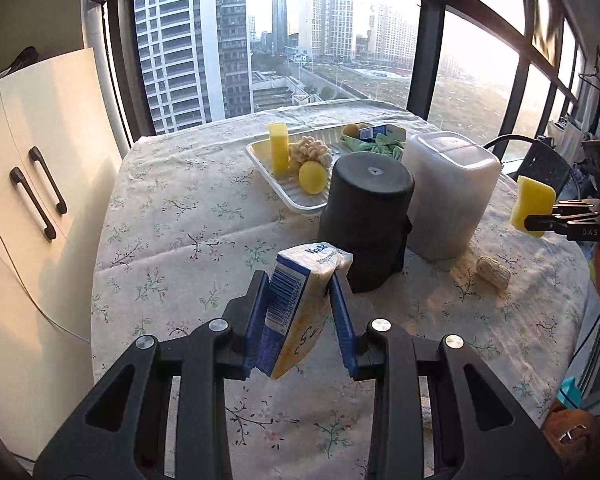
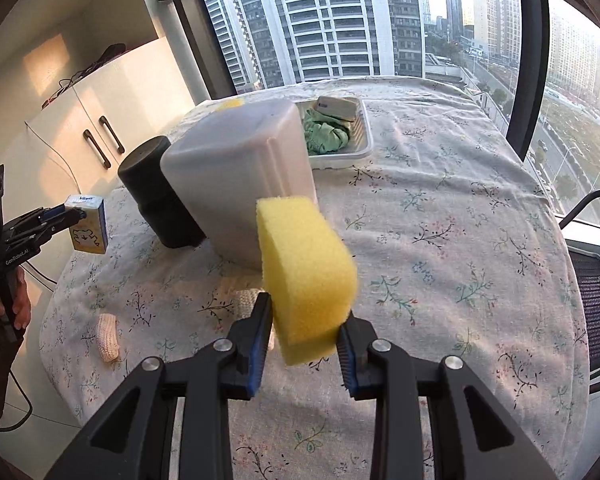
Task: Organize soft objects
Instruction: 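Carry the Vinda pack and the square sponge over the white tray with both tools, then open the left tool to drop the Vinda pack in the tray while the right tool releases the sponge, then move both open tools back to the two tan knit pouches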
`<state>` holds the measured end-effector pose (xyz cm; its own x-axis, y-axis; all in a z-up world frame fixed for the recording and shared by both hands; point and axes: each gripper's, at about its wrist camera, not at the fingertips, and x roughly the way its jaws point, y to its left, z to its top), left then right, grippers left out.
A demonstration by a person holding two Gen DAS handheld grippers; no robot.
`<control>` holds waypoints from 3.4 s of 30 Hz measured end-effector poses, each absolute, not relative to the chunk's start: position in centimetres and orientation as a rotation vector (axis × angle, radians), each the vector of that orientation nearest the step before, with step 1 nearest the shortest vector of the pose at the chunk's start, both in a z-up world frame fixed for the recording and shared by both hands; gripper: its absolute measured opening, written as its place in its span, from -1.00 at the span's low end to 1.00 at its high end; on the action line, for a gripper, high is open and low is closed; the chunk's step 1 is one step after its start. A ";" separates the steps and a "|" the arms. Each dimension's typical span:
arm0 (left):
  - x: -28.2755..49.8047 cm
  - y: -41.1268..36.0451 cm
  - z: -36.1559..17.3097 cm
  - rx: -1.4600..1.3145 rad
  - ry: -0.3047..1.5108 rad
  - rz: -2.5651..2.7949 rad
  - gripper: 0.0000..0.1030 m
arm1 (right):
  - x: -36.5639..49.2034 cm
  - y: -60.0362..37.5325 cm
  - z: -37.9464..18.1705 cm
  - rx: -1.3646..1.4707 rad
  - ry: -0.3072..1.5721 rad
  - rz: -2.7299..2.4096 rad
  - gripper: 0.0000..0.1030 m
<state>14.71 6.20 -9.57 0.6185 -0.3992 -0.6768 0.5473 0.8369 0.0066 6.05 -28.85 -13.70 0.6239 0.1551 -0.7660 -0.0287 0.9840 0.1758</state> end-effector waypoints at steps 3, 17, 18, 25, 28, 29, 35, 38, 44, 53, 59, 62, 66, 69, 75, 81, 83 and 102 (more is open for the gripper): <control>16.2 6.8 -9.5 0.211 0.722 -0.517 -0.43 | 7.6 -30.1 -13.6 0.154 0.895 0.089 -0.36; 26.0 6.9 -7.7 0.155 0.693 -0.424 -0.43 | 16.2 -34.3 -13.3 0.133 0.924 0.036 -0.37; 26.6 6.7 -7.6 0.154 0.692 -0.424 -0.43 | 16.8 -34.4 -13.2 0.126 0.923 0.032 -0.37; 30.5 4.1 -6.4 0.129 0.677 -0.476 -0.43 | 21.1 -34.6 -10.6 0.080 0.883 0.029 -0.37; 31.7 2.2 -6.2 0.128 0.682 -0.517 -0.43 | 23.4 -34.0 -9.3 0.071 0.867 0.058 -0.37; 32.1 1.5 -6.3 0.129 0.688 -0.533 -0.43 | 24.3 -33.7 -8.9 0.072 0.865 0.074 -0.37; 33.5 -2.0 -7.5 0.127 0.748 -0.618 -0.44 | 29.8 -30.7 -8.2 0.037 0.890 0.156 -0.37; 34.0 -3.4 -8.6 0.142 0.783 -0.643 -0.44 | 32.1 -28.9 -8.9 0.005 0.924 0.204 -0.37; 35.3 -4.8 -11.4 0.158 0.878 -0.636 -0.44 | 37.6 -25.4 -12.3 -0.078 1.064 0.349 -0.38; 35.4 -5.1 -11.2 0.109 0.927 -0.682 -0.40 | 39.5 -23.9 -16.4 -0.153 1.196 0.371 -0.37; 35.3 -7.7 -11.2 0.270 0.979 -0.628 0.24 | 39.1 -23.4 -15.6 -0.144 1.198 0.391 0.19; 35.7 -8.9 -12.6 0.386 1.006 -0.535 0.24 | 38.1 -23.8 -14.4 -0.127 1.158 0.395 0.31; 36.9 -8.2 -14.0 0.309 1.045 -0.518 0.20 | 36.0 -24.7 -13.2 -0.128 1.113 0.381 0.36; 37.6 -7.5 -14.3 0.252 1.029 -0.485 0.20 | 33.7 -25.7 -12.4 -0.125 1.063 0.362 0.36; 38.4 -5.4 -13.7 0.083 1.054 -0.499 0.23 | 28.6 -29.3 -10.9 0.000 0.971 0.279 0.38; 35.6 -1.9 -9.8 -0.071 0.863 -0.405 0.23 | 23.5 -34.3 -10.9 0.204 0.919 0.110 0.51; 33.9 -0.1 -8.7 -0.128 0.773 -0.374 0.24 | 21.5 -36.1 -11.8 0.282 0.914 0.038 0.52; 12.3 9.3 -11.7 0.047 0.584 -0.116 0.94 | 4.4 -31.8 -17.7 0.225 0.946 -0.072 0.57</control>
